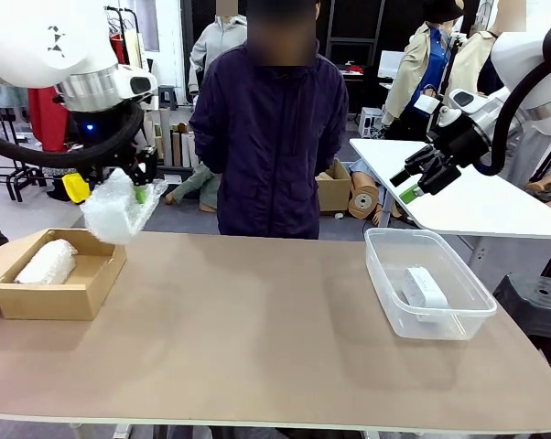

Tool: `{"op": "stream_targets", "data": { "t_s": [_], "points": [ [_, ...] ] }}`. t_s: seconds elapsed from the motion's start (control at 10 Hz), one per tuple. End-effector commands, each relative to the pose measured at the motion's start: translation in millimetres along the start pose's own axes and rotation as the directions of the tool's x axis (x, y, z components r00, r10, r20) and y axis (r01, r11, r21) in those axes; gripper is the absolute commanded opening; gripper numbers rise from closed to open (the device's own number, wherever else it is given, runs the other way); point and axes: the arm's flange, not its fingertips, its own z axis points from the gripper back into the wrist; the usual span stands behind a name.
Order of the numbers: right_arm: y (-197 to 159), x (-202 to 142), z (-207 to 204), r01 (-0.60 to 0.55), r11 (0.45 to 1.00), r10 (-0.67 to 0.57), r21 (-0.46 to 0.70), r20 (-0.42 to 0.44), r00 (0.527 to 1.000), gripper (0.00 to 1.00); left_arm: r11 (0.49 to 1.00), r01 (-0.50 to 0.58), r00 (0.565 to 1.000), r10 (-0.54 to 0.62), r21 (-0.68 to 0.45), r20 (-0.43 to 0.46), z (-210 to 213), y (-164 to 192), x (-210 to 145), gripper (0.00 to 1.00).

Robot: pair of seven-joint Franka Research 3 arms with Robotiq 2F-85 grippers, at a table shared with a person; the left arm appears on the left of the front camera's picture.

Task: Separate and place wrapped and unwrapped clocks.
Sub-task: If the picked Digital clock is wrapped, place it in the Package Box ; if not, place it in the Organizing box.

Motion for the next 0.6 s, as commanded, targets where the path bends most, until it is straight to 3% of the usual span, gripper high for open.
{"op": "stream_targets", "data": {
  "t_s": [0.0, 0.5],
  "points": [
    [0.7, 3.3, 1.2, 0.011, 1.000, -0.011, -0.005, 0.001, 1.000, 1.00, 0.986, -0.132, 0.989, 0.138, 0.101, -0.054, -15.2, 47.4, 6.7, 0.00],
    [0.7, 3.3, 1.2, 0.011, 1.000, -0.011, -0.005, 0.001, 1.000, 1.00, 0.950, -0.189, 0.975, 0.212, 0.247, -0.070, -50.4, 124.2, 9.7, 0.00]
  ]
}}
